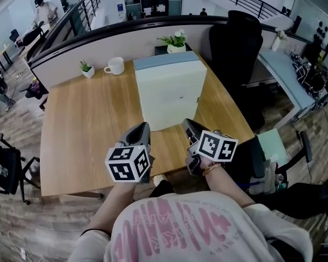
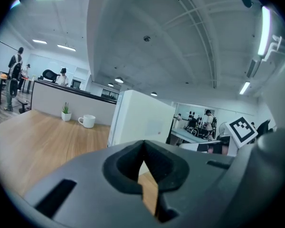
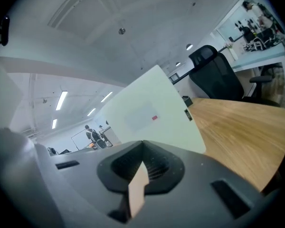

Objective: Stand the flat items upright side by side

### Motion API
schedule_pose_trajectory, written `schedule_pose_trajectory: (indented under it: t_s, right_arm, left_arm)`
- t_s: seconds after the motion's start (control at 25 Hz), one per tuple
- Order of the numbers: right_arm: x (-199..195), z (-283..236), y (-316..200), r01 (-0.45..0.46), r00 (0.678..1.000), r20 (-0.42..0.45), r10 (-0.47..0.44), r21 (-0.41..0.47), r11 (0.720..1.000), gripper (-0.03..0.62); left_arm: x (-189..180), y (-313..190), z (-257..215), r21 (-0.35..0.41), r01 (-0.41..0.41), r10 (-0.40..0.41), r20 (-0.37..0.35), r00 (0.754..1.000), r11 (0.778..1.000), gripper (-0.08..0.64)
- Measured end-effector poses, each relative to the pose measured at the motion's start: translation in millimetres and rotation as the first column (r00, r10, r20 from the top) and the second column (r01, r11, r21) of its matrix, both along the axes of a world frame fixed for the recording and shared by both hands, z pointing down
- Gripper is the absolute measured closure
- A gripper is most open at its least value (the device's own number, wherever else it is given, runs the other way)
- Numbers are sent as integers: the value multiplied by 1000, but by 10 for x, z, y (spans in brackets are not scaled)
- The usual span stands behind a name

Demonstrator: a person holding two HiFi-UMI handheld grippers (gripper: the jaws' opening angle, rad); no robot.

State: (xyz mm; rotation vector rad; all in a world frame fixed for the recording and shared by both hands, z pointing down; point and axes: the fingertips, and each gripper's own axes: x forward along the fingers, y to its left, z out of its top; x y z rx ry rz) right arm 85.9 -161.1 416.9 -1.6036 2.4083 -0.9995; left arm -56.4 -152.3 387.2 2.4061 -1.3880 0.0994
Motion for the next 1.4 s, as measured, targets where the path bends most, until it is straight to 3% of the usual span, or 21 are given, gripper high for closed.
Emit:
schedule_pose_trajectory:
  t_s: [0.32, 0.72, 1.4]
  right_arm:
    - [-61, -276, 356, 11, 987, -161, 11, 135, 991, 597]
    - [-35, -71, 807, -1, 976, -217, 24, 103, 995, 597]
    - [21, 68, 1253, -12, 971, -238, 28, 68, 998, 597]
  left_arm:
    - [-62, 358, -141, 71, 3, -4, 21, 1000, 997, 558]
    - [-69, 791, 12, 52, -16, 15, 7, 1000, 999, 558]
    - [-95, 1252, 85, 39, -12, 12, 4, 1000, 999, 558]
